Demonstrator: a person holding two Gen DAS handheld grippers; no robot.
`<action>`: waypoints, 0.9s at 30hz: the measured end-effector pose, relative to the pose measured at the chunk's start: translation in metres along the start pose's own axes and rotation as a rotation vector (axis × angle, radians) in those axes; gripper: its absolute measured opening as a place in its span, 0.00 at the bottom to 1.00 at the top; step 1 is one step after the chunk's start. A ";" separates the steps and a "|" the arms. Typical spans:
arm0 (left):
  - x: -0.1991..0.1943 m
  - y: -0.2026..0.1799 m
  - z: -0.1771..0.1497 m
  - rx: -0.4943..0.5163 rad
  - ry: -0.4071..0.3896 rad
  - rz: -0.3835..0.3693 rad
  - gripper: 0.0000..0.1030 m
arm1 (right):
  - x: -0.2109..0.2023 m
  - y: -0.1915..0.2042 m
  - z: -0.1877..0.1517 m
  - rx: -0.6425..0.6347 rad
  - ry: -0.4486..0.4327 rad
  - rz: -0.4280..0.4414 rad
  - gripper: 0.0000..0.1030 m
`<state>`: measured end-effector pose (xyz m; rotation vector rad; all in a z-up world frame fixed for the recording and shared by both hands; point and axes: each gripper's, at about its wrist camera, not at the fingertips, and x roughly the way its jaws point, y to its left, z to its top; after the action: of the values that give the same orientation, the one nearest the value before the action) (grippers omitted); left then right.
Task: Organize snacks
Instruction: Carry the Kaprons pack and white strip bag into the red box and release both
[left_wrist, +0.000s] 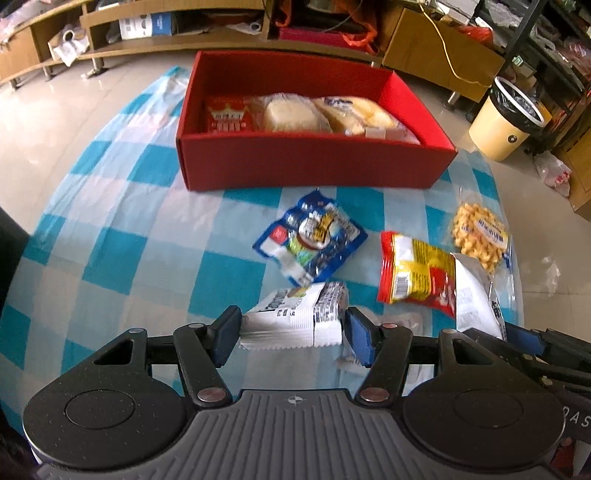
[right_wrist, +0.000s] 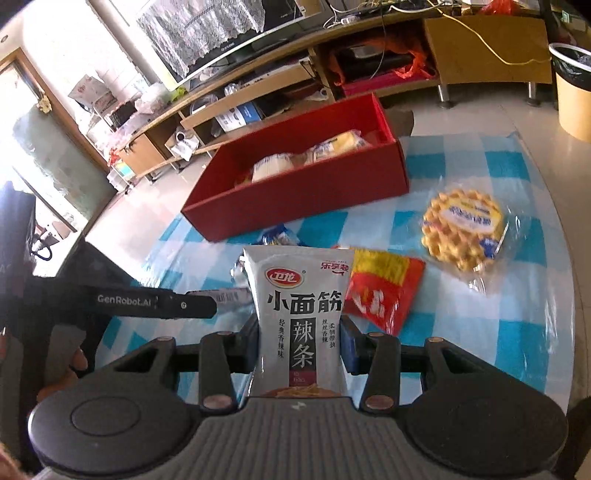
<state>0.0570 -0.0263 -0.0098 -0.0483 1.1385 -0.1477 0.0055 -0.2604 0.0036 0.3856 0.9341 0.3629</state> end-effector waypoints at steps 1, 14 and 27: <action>-0.001 -0.001 0.002 0.001 -0.008 0.003 0.66 | 0.001 -0.001 0.003 0.003 -0.005 0.001 0.41; -0.001 -0.009 0.030 0.016 -0.053 0.015 0.53 | 0.015 -0.007 0.043 0.003 -0.057 0.010 0.41; 0.063 0.008 0.012 -0.230 0.187 -0.034 0.85 | 0.015 -0.011 0.041 0.001 -0.029 0.027 0.41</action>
<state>0.0942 -0.0273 -0.0621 -0.2629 1.3378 -0.0516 0.0492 -0.2698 0.0096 0.4035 0.9020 0.3803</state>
